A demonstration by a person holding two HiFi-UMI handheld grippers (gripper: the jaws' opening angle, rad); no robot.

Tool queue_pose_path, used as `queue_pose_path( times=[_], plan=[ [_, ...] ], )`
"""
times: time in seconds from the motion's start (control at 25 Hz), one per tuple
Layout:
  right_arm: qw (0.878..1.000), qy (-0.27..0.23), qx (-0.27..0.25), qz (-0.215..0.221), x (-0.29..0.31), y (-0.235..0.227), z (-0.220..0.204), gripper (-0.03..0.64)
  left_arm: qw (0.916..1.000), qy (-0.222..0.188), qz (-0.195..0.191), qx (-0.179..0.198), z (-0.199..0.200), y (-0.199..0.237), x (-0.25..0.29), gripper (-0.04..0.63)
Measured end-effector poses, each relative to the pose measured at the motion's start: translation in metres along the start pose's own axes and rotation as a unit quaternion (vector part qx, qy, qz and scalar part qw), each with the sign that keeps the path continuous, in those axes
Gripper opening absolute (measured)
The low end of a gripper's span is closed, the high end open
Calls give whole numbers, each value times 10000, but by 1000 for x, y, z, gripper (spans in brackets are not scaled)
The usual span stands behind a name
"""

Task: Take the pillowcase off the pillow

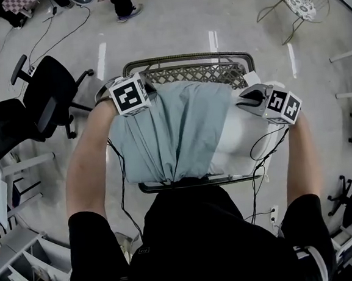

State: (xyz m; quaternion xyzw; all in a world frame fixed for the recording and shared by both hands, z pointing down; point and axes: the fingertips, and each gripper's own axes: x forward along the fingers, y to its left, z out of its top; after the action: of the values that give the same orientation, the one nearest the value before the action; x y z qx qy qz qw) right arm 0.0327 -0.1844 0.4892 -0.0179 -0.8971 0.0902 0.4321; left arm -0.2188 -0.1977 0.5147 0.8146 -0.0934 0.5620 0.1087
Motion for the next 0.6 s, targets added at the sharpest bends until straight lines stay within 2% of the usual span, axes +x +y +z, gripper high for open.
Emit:
queue_pose_path(
  times=[0.16, 0.24, 0.32, 0.4, 0.48, 0.52, 0.6],
  plan=[
    [10000, -21, 48, 82, -1, -1, -3, 63, 9997, 172, 142, -121, -28, 8, -13, 6],
    [9999, -55, 86, 96, -2, -3, -5, 61, 9992, 169, 159, -338, -46, 11, -22, 6],
    [9999, -71, 102, 98, -1, -5, -5, 61, 9980, -65, 104, -619, -55, 11, -30, 6],
    [10000, 0, 74, 61, 1, -8, -7, 61, 9950, -482, 99, -864, -52, 10, -33, 6],
    [9999, 100, -6, -9, 4, -13, -6, 61, 9905, -801, 285, -1079, -50, 16, -34, 9],
    [9999, 138, -48, -44, 6, -15, -5, 61, 9886, -824, 430, -1184, -54, 23, -34, 33],
    [9998, 185, -77, -85, 10, -21, -6, 63, 9859, -690, 639, -1382, -69, 35, -28, 169]
  ],
)
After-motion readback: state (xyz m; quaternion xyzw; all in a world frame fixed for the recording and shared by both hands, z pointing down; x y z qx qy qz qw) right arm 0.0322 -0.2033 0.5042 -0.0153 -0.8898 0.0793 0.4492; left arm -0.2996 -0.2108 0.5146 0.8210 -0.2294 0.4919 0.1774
